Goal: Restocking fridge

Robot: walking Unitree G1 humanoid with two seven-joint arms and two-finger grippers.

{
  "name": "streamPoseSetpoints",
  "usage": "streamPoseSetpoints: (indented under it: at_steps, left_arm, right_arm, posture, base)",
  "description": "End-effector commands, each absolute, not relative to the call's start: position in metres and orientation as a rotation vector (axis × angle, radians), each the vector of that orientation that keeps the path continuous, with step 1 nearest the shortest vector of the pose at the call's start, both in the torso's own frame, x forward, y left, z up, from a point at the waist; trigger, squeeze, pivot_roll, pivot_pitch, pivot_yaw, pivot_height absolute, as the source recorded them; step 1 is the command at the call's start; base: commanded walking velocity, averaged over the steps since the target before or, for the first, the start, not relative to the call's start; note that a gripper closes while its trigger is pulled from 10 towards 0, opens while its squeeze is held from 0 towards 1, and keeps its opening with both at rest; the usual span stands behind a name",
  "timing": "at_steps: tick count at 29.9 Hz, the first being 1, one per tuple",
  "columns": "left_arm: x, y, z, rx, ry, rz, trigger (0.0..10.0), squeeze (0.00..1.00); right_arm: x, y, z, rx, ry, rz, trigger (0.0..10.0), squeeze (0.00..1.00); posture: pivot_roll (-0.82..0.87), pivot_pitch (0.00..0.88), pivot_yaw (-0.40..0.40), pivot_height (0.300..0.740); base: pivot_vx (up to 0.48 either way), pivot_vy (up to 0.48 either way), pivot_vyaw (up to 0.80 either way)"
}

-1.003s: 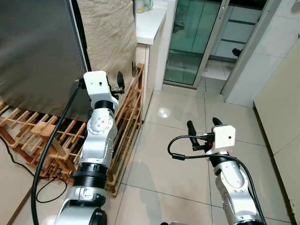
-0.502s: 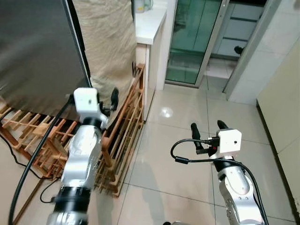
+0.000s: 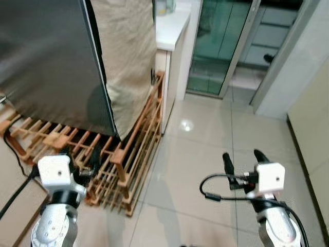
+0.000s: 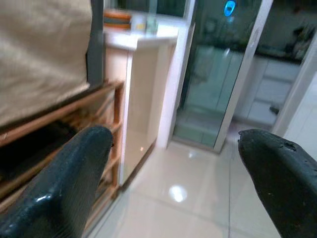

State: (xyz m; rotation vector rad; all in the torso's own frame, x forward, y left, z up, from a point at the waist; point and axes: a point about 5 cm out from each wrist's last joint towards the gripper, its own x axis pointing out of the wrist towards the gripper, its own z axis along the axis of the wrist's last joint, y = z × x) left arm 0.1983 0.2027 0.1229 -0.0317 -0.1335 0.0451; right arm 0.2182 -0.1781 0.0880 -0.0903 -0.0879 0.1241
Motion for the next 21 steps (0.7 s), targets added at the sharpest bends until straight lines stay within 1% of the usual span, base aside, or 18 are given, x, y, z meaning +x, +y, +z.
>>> streamPoseSetpoints:
  at_steps: [1,4,8,9,10,11,13,15,18,21]
  left_arm:
    - [0.192,0.201,0.123,-0.056,-0.156,0.036,10.0,0.0]
    - [0.182,0.203,0.122,-0.046,-0.159,0.048,10.0,0.0]
    - [0.181,0.202,0.125,-0.046,-0.188,0.047,10.0,0.0]
    - [0.195,0.201,0.127,-0.044,-0.197,0.053,10.0,0.0]
    - [0.195,0.201,0.127,-0.044,-0.197,0.053,10.0,0.0]
    - [0.214,0.2,0.132,-0.036,-0.193,0.068,10.0,0.0]
    - [0.22,0.2,0.133,-0.029,-0.187,0.078,10.0,0.0]
    - [0.236,0.199,0.132,-0.051,-0.146,0.119,10.0,0.0]
    - [0.24,0.195,0.134,-0.076,-0.151,0.098,10.0,0.0]
    - [0.248,0.193,0.147,-0.066,-0.193,0.05,10.0,0.0]
  right_arm:
    - [0.224,-0.177,0.095,-0.097,-0.121,0.123,10.0,0.0]
    - [0.229,-0.175,0.098,-0.088,-0.132,0.121,10.0,0.0]
    - [0.236,-0.171,0.106,-0.089,-0.153,0.132,10.0,0.0]
    - [0.237,-0.169,0.109,-0.091,-0.161,0.139,10.0,0.0]
    - [0.237,-0.169,0.109,-0.091,-0.161,0.139,10.0,0.0]
    - [0.239,-0.168,0.11,-0.091,-0.164,0.143,10.0,0.0]
    - [0.239,-0.168,0.111,-0.09,-0.164,0.143,10.0,0.0]
    - [0.24,-0.165,0.11,-0.084,-0.159,0.151,10.0,0.0]
    - [0.241,-0.163,0.109,-0.081,-0.156,0.152,10.0,0.0]
    - [0.247,-0.159,0.108,-0.063,-0.147,0.159,10.0,0.0]
  posture:
    - [-0.06,0.0,-0.032,0.74]
    - [-0.07,0.0,-0.029,0.74]
    - [-0.07,0.0,-0.027,0.74]
    - [-0.07,0.0,-0.027,0.74]
    - [-0.07,0.0,-0.027,0.74]
    - [-0.07,0.0,-0.027,0.74]
    - [-0.07,0.0,-0.027,0.74]
    - [-0.07,0.0,-0.026,0.74]
    - [-0.06,0.0,-0.02,0.74]
    - [-0.05,0.0,-0.013,0.74]
  base:
    - [0.48,0.0,0.0]
    - [0.48,0.0,0.0]
    - [0.48,0.0,0.0]
    - [0.48,0.0,0.0]
    - [0.48,0.0,0.0]
    - [0.48,0.0,0.0]
    - [0.48,0.0,0.0]
    - [0.48,0.0,0.0]
    - [0.472,0.0,0.0]
    - [0.0,0.0,0.0]
